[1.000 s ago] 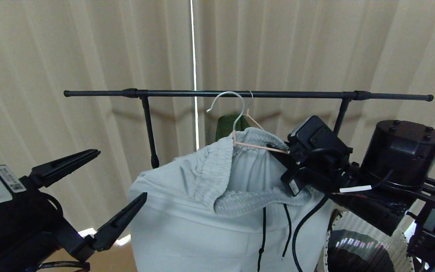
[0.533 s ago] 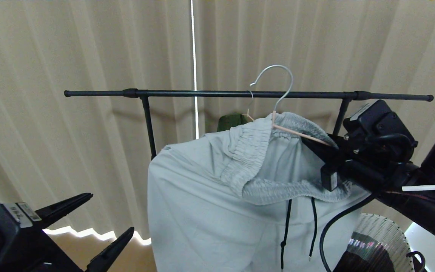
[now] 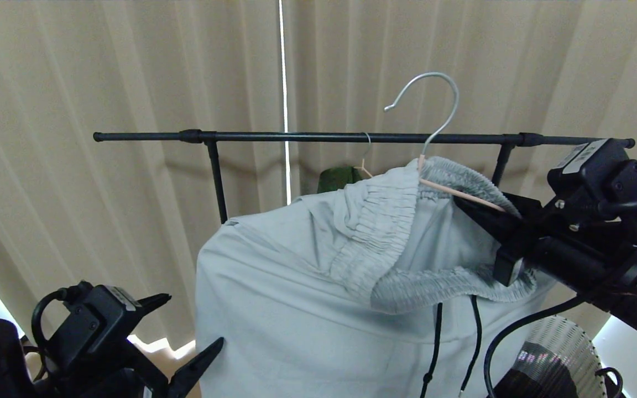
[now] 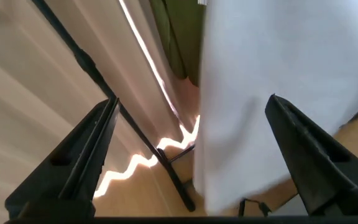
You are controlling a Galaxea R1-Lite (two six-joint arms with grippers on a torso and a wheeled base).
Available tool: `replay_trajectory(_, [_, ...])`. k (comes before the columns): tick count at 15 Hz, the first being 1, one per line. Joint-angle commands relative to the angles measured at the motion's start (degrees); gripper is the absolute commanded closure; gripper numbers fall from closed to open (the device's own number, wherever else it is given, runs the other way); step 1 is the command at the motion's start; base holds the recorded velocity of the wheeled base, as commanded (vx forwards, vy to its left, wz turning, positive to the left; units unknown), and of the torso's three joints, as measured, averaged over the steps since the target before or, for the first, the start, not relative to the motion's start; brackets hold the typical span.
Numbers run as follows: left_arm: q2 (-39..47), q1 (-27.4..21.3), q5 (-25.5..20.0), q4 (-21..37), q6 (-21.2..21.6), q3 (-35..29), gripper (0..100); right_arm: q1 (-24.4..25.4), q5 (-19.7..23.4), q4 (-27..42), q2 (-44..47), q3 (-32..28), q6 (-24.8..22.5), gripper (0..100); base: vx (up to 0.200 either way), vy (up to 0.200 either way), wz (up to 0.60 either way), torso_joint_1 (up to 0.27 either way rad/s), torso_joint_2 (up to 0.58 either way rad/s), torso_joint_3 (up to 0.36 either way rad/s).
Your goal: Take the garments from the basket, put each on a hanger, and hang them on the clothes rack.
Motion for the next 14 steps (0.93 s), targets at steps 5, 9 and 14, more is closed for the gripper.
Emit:
replay_trajectory(5, [2.8,-0.1,0.1,0.0,0.0,-1.4,100,1.2,0.0,0.4,-1.5,0.1,0.1,100,0.0,0.0,0.0,0.0,0.0,0.0])
replay_trajectory(9, [2.9,0.1,0.3,0.0,0.1,-1.2,100,1.2,-0.2,0.5,-1.4,0.0,0.0,100,0.0,0.0,0.0,0.0,0.0,0.0])
replay_trajectory(14, [3.4,5.4,0.7,0.0,1.3,2.4,100,-2.2,-0.8,0.5,-1.3,-0.5,-0.1,100,0.0,0.0,0.0,0.0,0.0,0.0])
